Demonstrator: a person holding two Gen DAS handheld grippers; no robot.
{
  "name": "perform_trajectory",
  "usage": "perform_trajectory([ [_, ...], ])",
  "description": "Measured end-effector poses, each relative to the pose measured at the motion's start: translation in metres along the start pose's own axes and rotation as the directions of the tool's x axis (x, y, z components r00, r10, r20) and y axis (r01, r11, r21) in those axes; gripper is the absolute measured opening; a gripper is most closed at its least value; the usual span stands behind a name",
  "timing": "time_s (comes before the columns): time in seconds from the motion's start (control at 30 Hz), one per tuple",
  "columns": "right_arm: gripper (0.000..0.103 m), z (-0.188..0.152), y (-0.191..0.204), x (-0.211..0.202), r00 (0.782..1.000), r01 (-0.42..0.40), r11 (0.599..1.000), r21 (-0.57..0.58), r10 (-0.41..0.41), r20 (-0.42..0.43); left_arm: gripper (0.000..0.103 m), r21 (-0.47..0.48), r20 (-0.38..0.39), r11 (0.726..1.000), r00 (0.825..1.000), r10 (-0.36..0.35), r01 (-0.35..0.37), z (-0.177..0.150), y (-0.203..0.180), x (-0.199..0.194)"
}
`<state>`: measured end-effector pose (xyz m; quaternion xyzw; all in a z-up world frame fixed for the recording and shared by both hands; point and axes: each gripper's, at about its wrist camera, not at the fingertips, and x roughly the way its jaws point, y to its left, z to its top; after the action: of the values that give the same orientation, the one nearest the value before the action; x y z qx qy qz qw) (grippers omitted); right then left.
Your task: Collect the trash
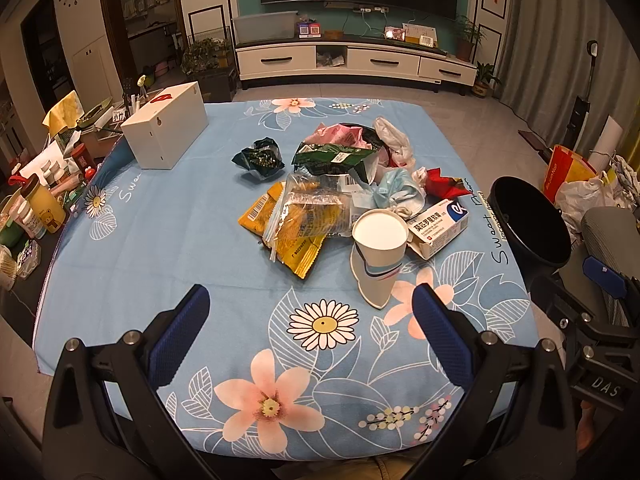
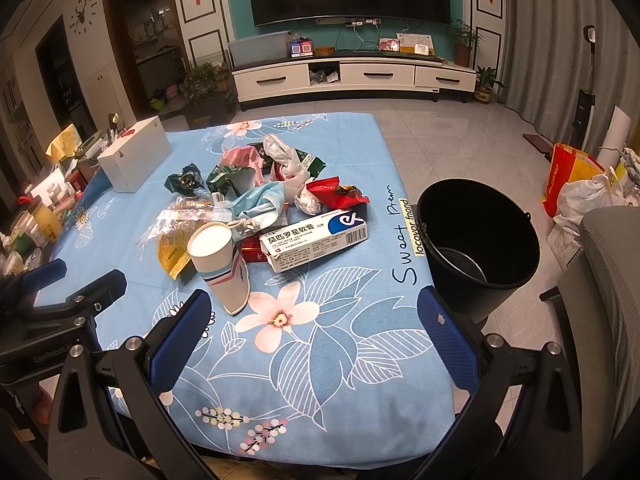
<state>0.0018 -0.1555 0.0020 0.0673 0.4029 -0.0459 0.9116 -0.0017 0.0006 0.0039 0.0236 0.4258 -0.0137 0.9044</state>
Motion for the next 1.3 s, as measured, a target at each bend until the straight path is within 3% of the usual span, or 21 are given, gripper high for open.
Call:
perform_trajectory([
  [1.03,0.100,-0.002,-0.002,0.006,1.000,-0.005,1.000,0.009,0.005,-0.008,0.100,0.018,-0.016,1.000,1.000,-0.014,0.014,-0.001,-0.007,0.008],
  [1.17,0.100,-0.004,-0.014,0.016,0.996,-0.093,0.994,0.054,0.093,-0.006,0.100,0.022,-0.023,0.997,0.997,-0.072,0.072,-0.003,-0.009,0.013],
  [1.3,0.100,-0.013,-0.031,0.034,0.989,-0.148,0.985,0.092,0.144,0.042,0.100,-0.009,-0.024,0.976,0.975,-0.219,0.219,-0.013,-0.003,0.029],
])
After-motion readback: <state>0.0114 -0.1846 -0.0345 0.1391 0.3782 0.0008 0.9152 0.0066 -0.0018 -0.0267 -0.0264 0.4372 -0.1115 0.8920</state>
